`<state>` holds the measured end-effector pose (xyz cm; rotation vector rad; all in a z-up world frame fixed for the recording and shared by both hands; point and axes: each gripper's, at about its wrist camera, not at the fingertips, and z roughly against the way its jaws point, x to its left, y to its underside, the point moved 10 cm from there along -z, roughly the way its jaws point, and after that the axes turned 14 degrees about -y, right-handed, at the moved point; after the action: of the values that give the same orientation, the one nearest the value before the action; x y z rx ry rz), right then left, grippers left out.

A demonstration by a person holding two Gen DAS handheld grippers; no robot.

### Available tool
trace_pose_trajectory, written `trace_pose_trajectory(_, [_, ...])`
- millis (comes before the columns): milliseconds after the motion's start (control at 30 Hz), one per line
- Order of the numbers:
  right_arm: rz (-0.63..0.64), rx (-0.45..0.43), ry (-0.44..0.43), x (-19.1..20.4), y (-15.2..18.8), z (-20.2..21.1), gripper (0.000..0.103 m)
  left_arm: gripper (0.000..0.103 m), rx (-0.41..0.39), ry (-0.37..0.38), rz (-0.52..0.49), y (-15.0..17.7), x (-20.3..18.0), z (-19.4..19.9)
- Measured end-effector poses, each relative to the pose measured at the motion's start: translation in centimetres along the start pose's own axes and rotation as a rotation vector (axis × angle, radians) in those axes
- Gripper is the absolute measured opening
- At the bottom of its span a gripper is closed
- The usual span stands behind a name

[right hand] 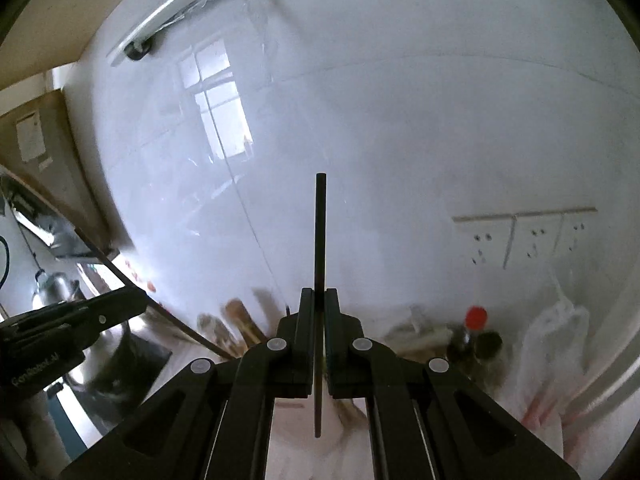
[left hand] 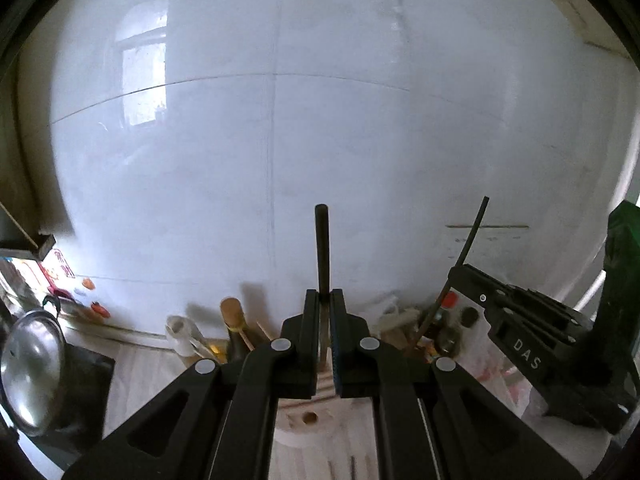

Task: Organize utensils
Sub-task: 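Insert both dark chopsticks into the holder lid slots and open both tools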

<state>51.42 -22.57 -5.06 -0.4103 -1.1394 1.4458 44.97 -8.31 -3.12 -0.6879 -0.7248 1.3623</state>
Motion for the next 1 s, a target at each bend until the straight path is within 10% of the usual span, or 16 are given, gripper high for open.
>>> trace_pose_trajectory(667, [-0.032, 0.152, -0.038, -0.8, 2.1, -14.5, 0.005, 0.009, 0.232, -0.089, 0.037, 4.8, 3.6, -10.8])
trace_pose_trajectory(833, [-0.099, 0.224, -0.054, -2.2, 4.3, -14.7, 0.006, 0.083, 0.198, -0.162, 0.079, 4.4, 5.5, -10.1])
trace_pose_trajectory(1000, [-0.111, 0.215, -0.029, -3.1, 4.9, -11.8, 0.030, 0.103, 0.156, -0.202, 0.091, 4.8, 6.3, -8.6])
